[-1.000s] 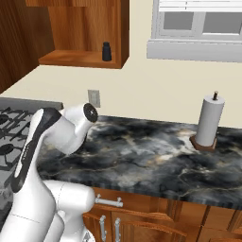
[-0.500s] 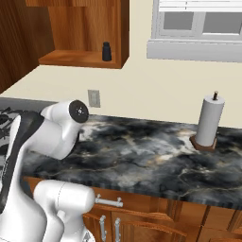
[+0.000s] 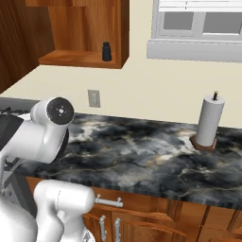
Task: Take 2 condiments from the cabinet and move them on the counter near the stove.Make sure the condiments are lined up with each other, next to each other.
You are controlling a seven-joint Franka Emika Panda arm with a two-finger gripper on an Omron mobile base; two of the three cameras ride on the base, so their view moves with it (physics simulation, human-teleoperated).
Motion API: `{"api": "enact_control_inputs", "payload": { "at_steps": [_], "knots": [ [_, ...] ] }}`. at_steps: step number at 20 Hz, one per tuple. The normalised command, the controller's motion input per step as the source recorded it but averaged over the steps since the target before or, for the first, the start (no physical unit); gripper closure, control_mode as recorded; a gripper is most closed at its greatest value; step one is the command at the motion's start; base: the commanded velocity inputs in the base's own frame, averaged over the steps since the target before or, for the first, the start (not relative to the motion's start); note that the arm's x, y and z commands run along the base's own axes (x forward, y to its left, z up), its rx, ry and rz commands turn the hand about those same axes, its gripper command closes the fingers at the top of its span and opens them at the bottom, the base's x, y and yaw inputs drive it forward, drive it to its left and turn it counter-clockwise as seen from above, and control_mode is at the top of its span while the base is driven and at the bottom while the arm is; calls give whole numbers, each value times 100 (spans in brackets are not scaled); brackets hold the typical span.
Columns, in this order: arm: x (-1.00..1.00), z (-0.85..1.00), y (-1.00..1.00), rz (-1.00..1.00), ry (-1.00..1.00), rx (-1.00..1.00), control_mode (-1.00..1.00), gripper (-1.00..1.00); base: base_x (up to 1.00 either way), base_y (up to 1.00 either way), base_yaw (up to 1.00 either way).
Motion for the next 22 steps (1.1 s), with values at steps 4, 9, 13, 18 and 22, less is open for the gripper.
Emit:
{"api": "enact_control_inputs", "payload": {
  "at_steps": [4, 9, 13, 18, 22],
  "knots": [
    [-1, 8, -18, -17, 12, 3, -100, -100, 0, 0, 0],
    [2, 0, -11, -3, 2, 2, -100, -100, 0, 0, 0],
    [1, 0, -2, -6, 0, 0, -100, -100, 0, 0, 0],
    [0, 12, 0, -23, 0, -1, -100, -100, 0, 0, 0],
    [0, 26, 0, -22, 0, -1, -100, -100, 0, 0, 0]
  ]
}}
